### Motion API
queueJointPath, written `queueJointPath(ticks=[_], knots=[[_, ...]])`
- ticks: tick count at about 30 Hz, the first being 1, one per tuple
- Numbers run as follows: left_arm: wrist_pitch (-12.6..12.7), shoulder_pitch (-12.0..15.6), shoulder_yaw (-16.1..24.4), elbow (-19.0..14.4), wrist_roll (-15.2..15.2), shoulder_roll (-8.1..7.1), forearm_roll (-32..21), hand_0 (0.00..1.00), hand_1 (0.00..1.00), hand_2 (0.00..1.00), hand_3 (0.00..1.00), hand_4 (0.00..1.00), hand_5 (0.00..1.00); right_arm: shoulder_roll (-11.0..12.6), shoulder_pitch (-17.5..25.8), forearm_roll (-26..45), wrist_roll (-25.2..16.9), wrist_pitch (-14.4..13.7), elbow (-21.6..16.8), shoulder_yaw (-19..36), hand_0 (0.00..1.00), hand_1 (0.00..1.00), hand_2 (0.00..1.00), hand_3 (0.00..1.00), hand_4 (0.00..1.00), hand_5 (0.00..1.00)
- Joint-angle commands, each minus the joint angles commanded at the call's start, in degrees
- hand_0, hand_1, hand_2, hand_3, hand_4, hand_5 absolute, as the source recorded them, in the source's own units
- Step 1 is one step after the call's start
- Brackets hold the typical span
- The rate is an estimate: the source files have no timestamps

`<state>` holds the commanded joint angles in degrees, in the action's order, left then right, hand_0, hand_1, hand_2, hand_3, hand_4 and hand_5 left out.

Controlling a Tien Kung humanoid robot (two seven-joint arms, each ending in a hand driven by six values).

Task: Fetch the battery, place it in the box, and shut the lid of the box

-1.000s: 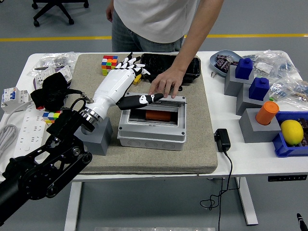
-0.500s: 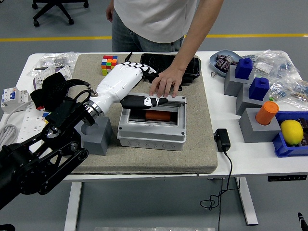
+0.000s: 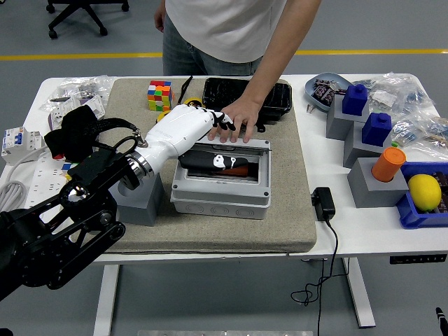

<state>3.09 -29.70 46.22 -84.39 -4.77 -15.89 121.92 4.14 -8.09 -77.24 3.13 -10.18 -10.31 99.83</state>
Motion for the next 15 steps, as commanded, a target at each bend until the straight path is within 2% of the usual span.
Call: queueJointPath(ticks=[9,15], knots=[[-1.74,0.74,-1.59,-0.52,-0.60,-0.83,-1.21,0.449,0.629,0.654,0.644,0.998,0.998,0.03,0.10,-0.06,0.00,-0.01,0.00,0.10,0.809,0.511,0.575,0.934,0.998,0.998],[-2.00,1.31,-4.54,-1.39,-0.68,-2.47,-2.03,0.455,0.629,0.654,0.646,0.998,0.998,0.08,0.26,-0.24,0.11,-0.10,0.00,0.34,0.810,0.511,0.575,0.934,0.998,0.998]])
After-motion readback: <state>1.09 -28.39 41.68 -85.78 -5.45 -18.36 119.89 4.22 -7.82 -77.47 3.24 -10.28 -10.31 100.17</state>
